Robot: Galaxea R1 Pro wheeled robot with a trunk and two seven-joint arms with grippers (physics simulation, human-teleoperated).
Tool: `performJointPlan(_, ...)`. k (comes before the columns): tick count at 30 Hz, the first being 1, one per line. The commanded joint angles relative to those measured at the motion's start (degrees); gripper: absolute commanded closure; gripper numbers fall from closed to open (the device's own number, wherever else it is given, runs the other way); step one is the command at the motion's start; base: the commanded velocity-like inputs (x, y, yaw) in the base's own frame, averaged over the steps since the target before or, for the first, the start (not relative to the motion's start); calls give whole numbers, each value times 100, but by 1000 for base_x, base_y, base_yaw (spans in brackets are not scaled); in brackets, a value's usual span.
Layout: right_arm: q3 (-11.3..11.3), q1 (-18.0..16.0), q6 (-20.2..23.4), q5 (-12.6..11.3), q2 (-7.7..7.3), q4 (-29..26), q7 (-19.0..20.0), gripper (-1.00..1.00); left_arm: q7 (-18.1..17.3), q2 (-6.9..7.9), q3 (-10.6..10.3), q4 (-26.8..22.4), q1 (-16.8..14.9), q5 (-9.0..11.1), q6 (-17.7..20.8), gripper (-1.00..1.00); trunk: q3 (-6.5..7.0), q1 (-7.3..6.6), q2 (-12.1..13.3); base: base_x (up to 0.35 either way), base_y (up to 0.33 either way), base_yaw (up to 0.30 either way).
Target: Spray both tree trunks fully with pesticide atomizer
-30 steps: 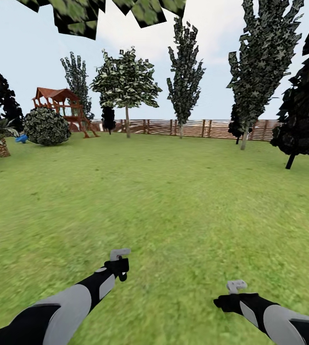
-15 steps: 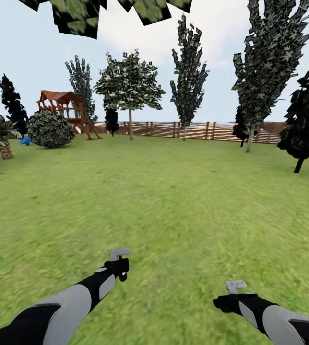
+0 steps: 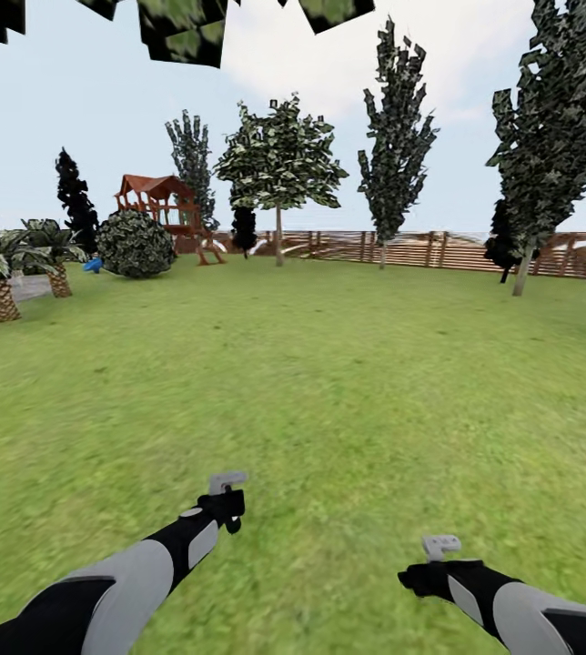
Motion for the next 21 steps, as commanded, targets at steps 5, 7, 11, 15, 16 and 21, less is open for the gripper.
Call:
performJointPlan(5,8,201,-566,30,107,6,-652,-100,0,-44,-8,-9,0,0,-10,100,0,0,0,350,0,6)
performJointPlan(7,6,225,-586,33,216,7,-929,-100,0,-70,-7,-10,-2,0,-10,100,0,0,0,350,0,0)
performJointPlan(11,8,366,-602,35,426,7,-1049,-100,0,-81,1,-10,0,0,-10,100,0,0,0,350,0,0)
performJointPlan(15,4,514,-612,352,695,7,-1114,-100,0,-83,3,-10,-1,0,-10,100,0,0,0,350,0,0)
performJointPlan(16,3,520,-631,382,701,7,-1152,-100,0,-83,3,-10,-1,0,-10,100,0,0,0,350,0,0)
performJointPlan(21,8,635,-907,451,721,7,-1258,-100,0,-83,3,-10,1,0,-10,100,0,0,0,350,0,0)
